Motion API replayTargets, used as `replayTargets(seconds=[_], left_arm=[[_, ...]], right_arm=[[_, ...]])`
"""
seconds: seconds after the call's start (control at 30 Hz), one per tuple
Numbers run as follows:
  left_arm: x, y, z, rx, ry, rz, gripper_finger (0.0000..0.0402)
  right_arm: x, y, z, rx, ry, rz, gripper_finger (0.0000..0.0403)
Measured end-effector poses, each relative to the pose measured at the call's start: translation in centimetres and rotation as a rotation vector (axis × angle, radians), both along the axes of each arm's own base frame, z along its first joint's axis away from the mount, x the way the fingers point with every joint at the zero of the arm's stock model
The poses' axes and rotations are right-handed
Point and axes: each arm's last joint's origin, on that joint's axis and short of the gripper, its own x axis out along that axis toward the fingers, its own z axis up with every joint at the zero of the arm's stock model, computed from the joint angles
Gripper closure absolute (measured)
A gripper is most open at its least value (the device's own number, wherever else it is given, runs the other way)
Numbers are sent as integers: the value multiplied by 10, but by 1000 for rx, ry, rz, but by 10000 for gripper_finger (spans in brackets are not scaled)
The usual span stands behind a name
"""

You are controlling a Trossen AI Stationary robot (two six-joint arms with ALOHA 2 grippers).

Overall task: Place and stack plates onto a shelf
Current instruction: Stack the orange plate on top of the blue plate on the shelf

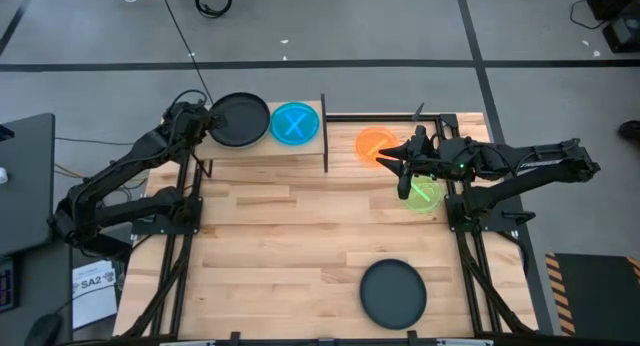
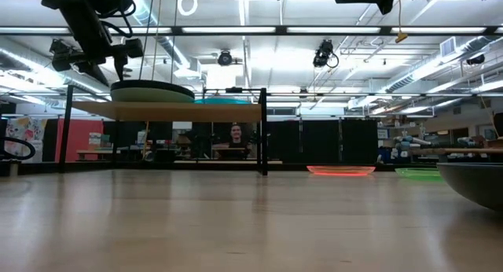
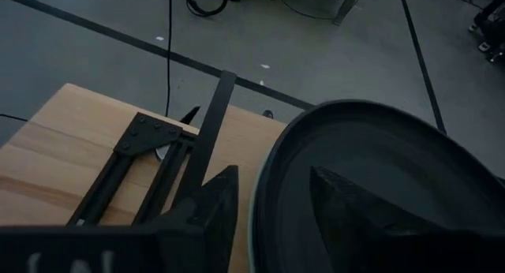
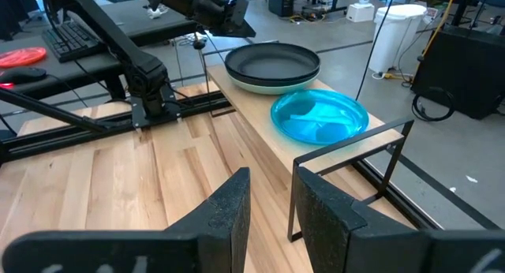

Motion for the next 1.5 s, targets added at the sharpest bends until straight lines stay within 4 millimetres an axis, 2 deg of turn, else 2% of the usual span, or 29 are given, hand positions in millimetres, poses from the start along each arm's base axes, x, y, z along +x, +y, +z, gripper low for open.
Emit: replayTargets(seconds=[0.2, 0.63, 0.87, 1.1, 1.33, 1.5], left_arm=[[0, 0, 0, 0, 1, -1, 217], [0, 0, 1, 8, -3, -3, 216], [7, 3, 8, 80, -62, -30, 216], [22, 0, 23, 214, -89, -174, 216], [39, -9, 39, 332, -139, -407, 216], [50, -19, 43, 359, -155, -589, 216]], right_arm=[[0, 0, 0, 0, 0, 0, 297], [0, 0, 0, 0, 1, 0, 297], [0, 0, 0, 0, 1, 0, 297], [0, 0, 0, 0, 1, 0, 297], [0, 0, 0, 0, 1, 0, 297], [0, 0, 0, 0, 1, 0, 297]])
